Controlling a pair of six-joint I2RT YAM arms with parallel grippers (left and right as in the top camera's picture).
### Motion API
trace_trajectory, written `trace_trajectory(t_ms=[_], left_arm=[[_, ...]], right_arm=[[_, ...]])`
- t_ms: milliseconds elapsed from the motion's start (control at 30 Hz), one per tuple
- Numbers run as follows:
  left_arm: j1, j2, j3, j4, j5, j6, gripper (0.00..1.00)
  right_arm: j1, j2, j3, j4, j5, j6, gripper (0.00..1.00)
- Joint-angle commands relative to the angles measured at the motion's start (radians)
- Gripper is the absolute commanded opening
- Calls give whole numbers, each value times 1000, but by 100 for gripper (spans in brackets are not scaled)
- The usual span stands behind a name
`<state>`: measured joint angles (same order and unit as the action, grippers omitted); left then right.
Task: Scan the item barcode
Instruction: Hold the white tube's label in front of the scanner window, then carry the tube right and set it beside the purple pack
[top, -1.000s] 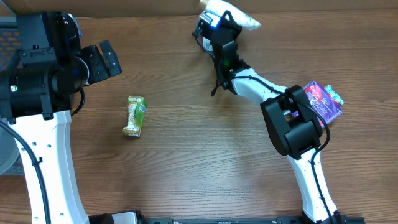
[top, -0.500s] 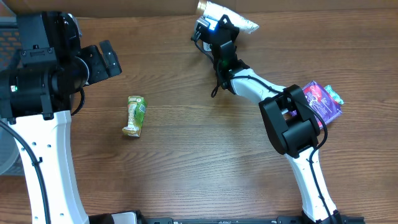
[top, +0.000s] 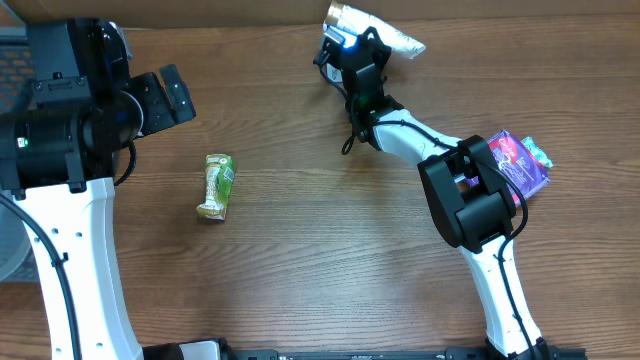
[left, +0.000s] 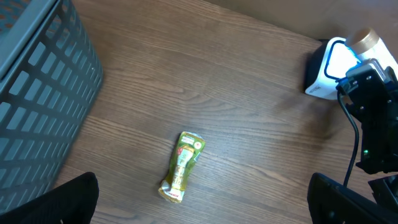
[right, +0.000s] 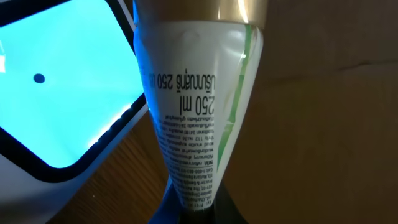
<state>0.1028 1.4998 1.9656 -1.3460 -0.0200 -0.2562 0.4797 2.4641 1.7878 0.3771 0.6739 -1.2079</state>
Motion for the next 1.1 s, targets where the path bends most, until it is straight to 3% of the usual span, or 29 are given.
trace_trajectory(t_ms=[0, 100, 233, 367, 467, 633, 833, 967, 1067], left_arm=[[2, -6, 7, 3, -6, -10, 100], [2, -6, 7, 3, -6, -10, 100], [2, -6, 7, 3, -6, -10, 99], [2, -6, 7, 3, -6, -10, 99], [2, -6, 7, 3, -6, -10, 100], [2, -6, 7, 3, -6, -10, 99], [2, -6, 7, 3, -6, -10, 100], [2, -6, 7, 3, -6, -10, 100], [2, -6, 7, 3, -6, -10, 100]], right_arm=[[-4, -14, 40, 20, 56, 3, 4], [-3, -14, 40, 21, 79, 11, 4], [16, -53, 40, 5, 115, 138, 4], [43, -171, 40, -179, 114, 240, 4], [53, -280, 40, -367, 92, 418, 4], [55, -505, 40, -767, -132, 960, 4], [-89, -667, 40, -1141, -715, 1633, 4], [-185, -658, -16, -1265, -718, 1949, 4], [-229, -647, -127, -1247, -652, 2056, 4]])
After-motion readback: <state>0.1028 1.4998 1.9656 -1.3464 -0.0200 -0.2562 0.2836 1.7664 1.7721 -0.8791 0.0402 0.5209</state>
